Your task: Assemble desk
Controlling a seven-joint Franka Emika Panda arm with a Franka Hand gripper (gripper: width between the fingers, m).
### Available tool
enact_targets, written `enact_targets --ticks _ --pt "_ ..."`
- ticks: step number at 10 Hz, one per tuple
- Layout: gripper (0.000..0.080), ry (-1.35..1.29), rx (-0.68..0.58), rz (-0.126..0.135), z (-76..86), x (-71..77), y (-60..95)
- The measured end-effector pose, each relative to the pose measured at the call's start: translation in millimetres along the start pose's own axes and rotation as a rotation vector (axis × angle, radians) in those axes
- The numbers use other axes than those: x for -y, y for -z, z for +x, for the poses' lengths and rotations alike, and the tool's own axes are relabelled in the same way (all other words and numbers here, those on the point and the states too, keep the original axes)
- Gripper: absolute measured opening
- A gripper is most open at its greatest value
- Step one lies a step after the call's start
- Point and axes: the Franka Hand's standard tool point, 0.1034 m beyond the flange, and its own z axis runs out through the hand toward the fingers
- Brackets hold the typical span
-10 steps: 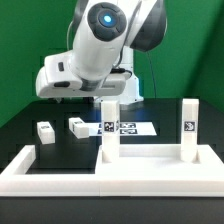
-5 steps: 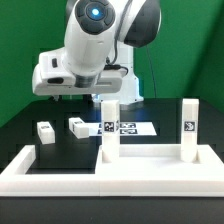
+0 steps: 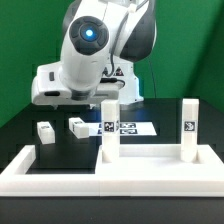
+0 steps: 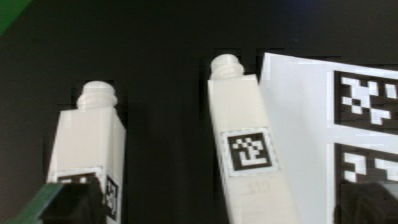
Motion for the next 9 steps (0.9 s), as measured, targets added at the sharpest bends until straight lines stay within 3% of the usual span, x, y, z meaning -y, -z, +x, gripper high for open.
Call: enact_targets --ticks 7,9 --pt "0.0649 0.021 0.005 -0.017 11.0 7.5 -7.7" --pt "0.0649 0.03 0.003 -0.019 13.1 11.8 -15.9"
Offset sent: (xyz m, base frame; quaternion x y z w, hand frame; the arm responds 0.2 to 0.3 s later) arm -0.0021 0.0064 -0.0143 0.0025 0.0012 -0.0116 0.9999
